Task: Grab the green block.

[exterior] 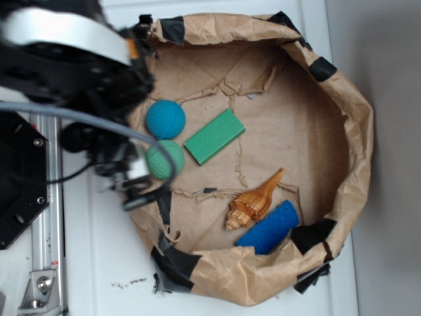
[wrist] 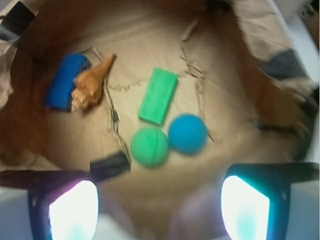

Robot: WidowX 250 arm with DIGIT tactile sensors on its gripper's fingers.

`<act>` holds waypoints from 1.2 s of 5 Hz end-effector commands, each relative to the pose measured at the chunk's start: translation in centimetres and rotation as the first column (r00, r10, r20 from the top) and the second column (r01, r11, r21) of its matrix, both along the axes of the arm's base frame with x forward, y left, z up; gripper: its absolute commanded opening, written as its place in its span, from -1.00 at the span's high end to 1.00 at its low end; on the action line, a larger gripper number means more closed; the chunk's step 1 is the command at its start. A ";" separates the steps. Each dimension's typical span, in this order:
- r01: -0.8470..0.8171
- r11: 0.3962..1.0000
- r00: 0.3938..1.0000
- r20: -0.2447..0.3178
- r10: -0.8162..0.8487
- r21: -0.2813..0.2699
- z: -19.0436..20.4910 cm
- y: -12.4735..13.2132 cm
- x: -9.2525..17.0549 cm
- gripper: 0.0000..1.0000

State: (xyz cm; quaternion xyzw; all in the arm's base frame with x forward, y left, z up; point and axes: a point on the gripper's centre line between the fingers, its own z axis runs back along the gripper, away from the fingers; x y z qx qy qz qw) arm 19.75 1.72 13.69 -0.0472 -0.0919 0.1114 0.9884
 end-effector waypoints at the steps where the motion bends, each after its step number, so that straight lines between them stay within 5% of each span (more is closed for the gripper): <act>1: 0.025 1.000 0.999 0.025 -0.025 0.007 -1.8 -2.0 5.5 -1.00; 4: 0.057 0.998 0.998 0.015 -0.057 -0.022 -11.2 -0.4 7.0 -1.00; 5: 0.054 0.998 0.998 -0.038 -0.054 -0.010 -12.7 -0.6 7.0 -0.17; 6: 0.057 0.998 0.997 -0.048 -0.057 -0.012 -12.5 -0.9 6.7 1.00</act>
